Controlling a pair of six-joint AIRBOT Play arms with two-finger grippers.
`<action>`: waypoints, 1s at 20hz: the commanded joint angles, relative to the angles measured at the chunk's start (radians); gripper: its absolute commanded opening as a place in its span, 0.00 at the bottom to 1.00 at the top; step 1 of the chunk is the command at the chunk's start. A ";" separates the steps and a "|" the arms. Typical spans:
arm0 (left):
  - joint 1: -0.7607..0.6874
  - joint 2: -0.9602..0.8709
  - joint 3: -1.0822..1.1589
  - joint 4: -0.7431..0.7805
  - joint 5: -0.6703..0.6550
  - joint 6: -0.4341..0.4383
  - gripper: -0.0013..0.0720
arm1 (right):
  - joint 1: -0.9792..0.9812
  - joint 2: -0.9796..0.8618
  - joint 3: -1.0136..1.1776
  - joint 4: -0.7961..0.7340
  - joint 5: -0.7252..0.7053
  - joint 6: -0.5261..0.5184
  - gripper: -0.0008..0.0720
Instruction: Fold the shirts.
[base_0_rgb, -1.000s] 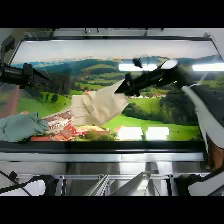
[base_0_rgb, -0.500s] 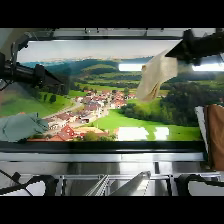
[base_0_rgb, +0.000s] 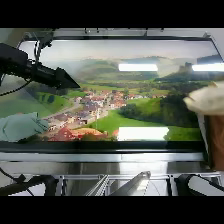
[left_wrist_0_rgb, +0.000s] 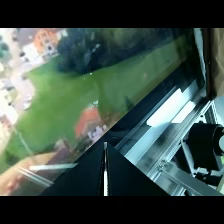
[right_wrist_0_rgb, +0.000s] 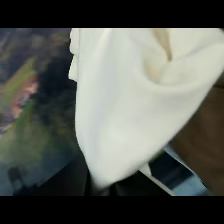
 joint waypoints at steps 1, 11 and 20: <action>-0.026 0.000 0.000 0.001 -0.006 0.027 0.04 | -0.175 0.188 -0.264 -0.217 0.023 0.107 0.05; -0.004 0.000 0.000 0.000 0.055 0.034 0.04 | -0.383 0.363 -0.885 -0.225 -0.176 0.085 0.25; -0.003 0.000 0.002 -0.005 0.053 0.034 0.04 | -0.382 0.382 -0.813 0.077 -0.097 -0.117 0.97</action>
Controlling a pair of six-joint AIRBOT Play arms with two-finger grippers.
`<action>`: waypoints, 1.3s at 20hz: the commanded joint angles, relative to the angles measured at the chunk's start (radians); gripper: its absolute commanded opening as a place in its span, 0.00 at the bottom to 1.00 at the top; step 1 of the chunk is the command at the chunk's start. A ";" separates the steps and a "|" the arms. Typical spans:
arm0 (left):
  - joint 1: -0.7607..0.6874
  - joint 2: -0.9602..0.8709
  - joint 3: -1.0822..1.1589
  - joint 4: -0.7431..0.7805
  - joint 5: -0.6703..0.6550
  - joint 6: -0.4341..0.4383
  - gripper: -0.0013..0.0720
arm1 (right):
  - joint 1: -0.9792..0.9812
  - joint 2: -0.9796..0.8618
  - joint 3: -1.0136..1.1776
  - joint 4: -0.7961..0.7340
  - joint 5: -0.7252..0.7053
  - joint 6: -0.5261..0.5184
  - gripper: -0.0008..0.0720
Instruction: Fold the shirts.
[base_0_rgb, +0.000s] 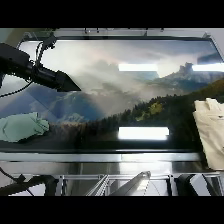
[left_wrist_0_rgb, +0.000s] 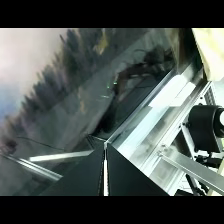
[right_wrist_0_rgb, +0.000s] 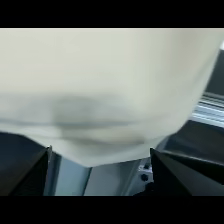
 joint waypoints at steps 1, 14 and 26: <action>0.001 0.001 0.002 -0.005 0.002 0.000 0.04 | 0.002 0.032 0.034 0.310 0.057 -0.130 0.97; 0.095 0.303 -0.198 0.000 -0.058 -0.032 0.04 | 0.913 0.160 0.034 0.994 -0.408 -0.640 0.05; 0.093 0.688 -0.745 0.000 -0.174 -0.042 0.04 | 1.354 -0.074 0.032 0.747 -0.521 -0.642 0.05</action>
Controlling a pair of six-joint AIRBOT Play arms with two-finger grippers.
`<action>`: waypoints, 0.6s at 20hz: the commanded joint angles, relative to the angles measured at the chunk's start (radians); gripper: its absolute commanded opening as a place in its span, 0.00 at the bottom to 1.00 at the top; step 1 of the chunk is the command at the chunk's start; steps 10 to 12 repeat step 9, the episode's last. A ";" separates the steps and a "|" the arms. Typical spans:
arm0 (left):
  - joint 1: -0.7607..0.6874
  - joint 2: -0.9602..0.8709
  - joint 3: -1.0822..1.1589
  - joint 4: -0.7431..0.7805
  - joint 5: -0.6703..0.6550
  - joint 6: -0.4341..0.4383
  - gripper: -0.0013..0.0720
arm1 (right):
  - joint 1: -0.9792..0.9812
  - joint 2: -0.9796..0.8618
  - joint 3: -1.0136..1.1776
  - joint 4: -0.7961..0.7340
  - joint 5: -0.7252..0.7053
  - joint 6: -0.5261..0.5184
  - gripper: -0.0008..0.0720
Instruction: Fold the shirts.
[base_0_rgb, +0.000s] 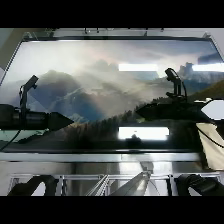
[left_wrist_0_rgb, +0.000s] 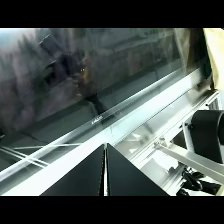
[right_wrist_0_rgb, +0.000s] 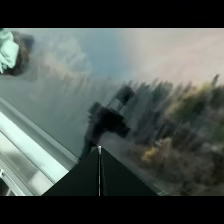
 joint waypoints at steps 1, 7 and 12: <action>0.001 0.070 -0.060 0.000 -0.019 -0.003 0.04 | 0.025 -0.038 0.000 0.002 0.017 -0.006 0.05; 0.001 0.081 -0.061 0.000 -0.020 -0.005 0.04 | 0.025 -0.041 0.000 0.003 0.017 -0.006 0.05; 0.001 0.081 -0.061 0.000 -0.019 -0.005 0.04 | 0.025 -0.042 0.000 0.003 0.017 -0.006 0.05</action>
